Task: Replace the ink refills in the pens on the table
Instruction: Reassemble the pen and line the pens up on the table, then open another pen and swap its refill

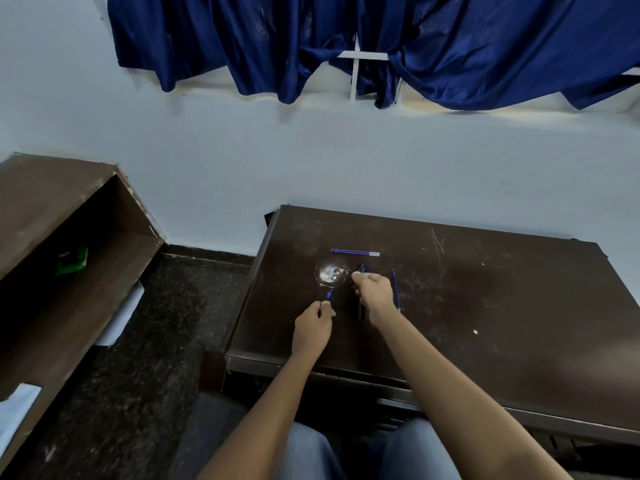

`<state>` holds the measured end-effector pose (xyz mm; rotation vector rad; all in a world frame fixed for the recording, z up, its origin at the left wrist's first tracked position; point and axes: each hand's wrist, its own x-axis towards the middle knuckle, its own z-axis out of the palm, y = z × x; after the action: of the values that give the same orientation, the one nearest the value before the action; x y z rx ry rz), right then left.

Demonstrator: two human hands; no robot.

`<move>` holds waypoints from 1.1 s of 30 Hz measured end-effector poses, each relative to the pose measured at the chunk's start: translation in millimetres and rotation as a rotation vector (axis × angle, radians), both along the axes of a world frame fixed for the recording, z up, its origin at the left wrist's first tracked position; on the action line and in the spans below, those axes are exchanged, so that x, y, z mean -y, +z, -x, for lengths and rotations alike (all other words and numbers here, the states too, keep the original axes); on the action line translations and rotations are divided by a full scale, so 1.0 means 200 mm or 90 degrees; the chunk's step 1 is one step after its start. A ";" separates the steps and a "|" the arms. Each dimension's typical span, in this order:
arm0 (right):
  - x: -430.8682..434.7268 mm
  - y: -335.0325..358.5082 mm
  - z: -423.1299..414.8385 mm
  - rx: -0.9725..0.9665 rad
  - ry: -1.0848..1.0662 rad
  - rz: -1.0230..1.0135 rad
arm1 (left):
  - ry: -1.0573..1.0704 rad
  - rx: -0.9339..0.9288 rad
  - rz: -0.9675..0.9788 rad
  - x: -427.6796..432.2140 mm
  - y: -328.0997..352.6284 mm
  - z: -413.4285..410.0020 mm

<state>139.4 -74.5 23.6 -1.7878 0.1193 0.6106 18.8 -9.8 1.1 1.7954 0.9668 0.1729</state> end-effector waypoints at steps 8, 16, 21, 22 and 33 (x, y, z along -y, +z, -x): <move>-0.05 -0.11 0.05 0.309 0.439 0.487 | 0.037 0.051 0.037 -0.07 -0.02 0.02; -0.10 -0.14 0.09 0.338 0.435 0.551 | 0.041 0.018 0.073 -0.11 -0.03 0.03; -0.05 -0.14 0.08 0.279 0.251 0.322 | 0.021 0.035 0.047 -0.09 -0.01 0.04; -0.04 -0.13 0.09 0.257 0.222 0.240 | 0.014 0.034 0.040 -0.09 0.01 0.04; -0.04 0.12 0.25 -0.072 -0.015 -0.098 | -0.035 0.053 -0.018 0.03 0.22 0.04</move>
<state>89.7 -67.3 47.5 -1.6021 0.1659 0.6850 11.3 -15.7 44.2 1.8246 0.8585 0.2262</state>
